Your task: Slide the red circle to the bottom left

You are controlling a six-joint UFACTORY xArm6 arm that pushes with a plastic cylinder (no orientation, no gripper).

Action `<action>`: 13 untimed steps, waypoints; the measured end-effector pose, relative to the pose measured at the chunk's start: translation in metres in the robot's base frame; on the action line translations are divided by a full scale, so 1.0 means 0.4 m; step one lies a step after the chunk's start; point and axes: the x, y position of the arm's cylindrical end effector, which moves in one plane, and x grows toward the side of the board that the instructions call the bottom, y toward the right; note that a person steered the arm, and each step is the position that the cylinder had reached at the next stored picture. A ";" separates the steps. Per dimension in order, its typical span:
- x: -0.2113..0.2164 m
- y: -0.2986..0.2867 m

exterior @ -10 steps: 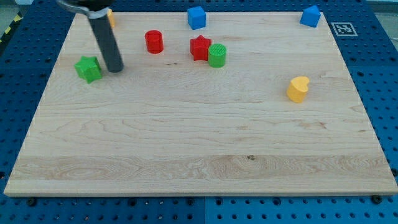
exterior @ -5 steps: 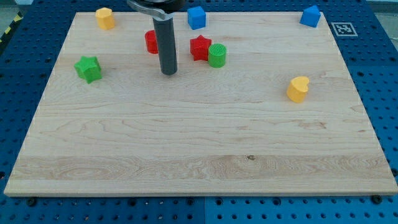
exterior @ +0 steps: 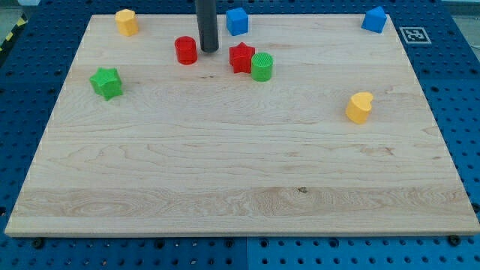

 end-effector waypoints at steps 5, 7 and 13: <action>0.076 -0.081; 0.140 -0.086; 0.258 -0.219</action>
